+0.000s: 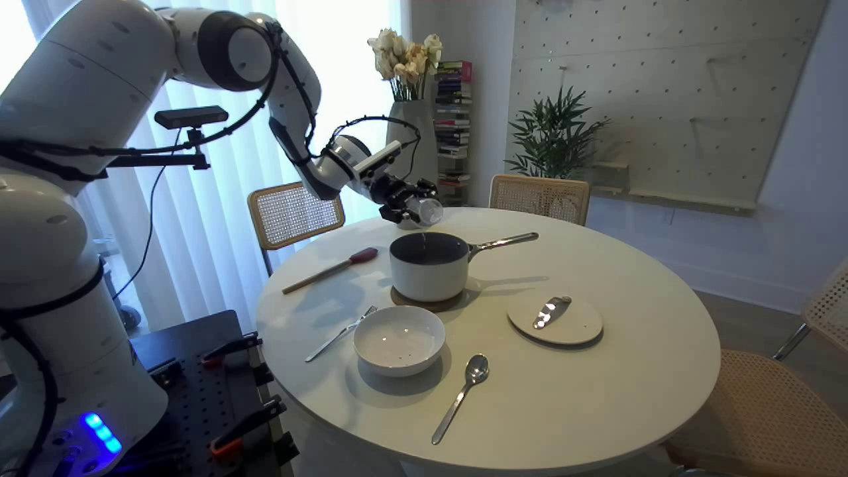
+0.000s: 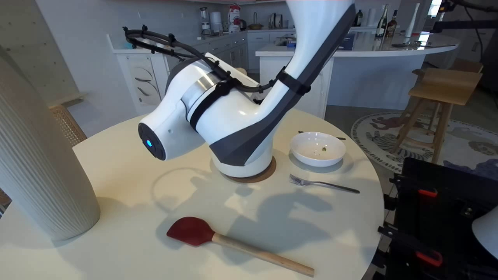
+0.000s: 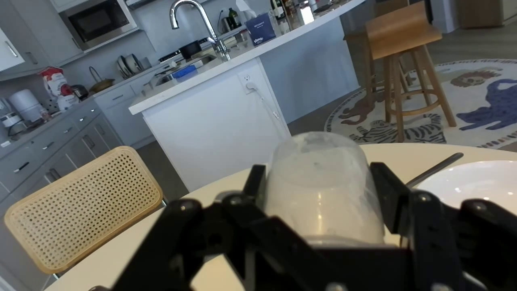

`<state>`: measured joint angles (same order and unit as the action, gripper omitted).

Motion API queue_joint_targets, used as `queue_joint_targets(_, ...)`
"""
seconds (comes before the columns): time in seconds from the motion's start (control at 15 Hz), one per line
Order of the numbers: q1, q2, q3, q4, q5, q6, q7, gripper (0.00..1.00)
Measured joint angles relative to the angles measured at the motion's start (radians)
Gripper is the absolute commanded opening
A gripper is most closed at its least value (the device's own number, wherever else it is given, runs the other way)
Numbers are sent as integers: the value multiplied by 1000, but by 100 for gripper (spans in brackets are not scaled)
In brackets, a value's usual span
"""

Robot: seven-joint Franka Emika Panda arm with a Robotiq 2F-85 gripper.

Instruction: Pour the sugar out of the cup into the white pot

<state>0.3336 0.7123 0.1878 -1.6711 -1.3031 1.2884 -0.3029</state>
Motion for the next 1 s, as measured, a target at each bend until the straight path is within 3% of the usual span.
queue_joint_targets(0.53,-2,4,0,0,0,0,0,66)
queue_joint_targets(0.6,-2,4,0,0,0,0,0,41)
queue_joint_targets(1.0,1,25,0,8,-10,-1,-6,41)
